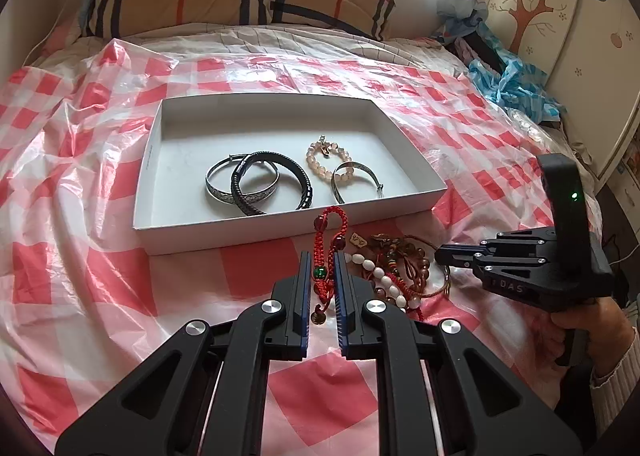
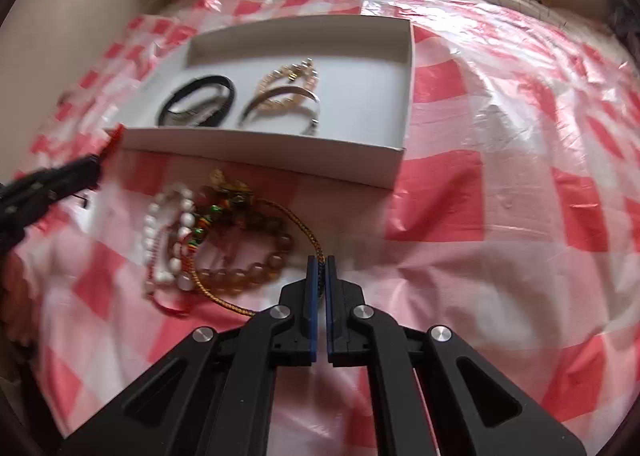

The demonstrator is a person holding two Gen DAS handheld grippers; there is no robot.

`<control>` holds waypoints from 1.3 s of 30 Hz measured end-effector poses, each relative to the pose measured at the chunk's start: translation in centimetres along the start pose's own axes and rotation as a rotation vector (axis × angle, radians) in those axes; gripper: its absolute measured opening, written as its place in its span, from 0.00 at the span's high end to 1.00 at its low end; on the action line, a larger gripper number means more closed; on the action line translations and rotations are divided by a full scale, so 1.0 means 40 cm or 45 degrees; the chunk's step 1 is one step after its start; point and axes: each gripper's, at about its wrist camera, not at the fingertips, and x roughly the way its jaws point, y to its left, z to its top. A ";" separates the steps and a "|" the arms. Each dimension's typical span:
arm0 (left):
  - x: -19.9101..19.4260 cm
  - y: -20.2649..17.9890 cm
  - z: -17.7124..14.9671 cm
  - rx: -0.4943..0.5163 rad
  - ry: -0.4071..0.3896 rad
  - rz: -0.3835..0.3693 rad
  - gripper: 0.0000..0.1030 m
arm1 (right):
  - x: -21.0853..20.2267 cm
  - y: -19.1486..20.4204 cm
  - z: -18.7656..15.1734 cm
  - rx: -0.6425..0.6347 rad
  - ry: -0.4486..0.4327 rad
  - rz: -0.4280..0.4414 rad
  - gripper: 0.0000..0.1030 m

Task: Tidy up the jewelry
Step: 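Grasp the red string bracelet with the left tool while the right tool grasps the gold cord bracelet, then carry both bracelets over the box and open both tools to drop them in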

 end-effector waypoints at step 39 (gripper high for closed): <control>0.038 -0.033 0.136 0.070 -0.127 0.157 0.90 | -0.065 -0.025 0.202 0.322 -0.518 0.510 0.96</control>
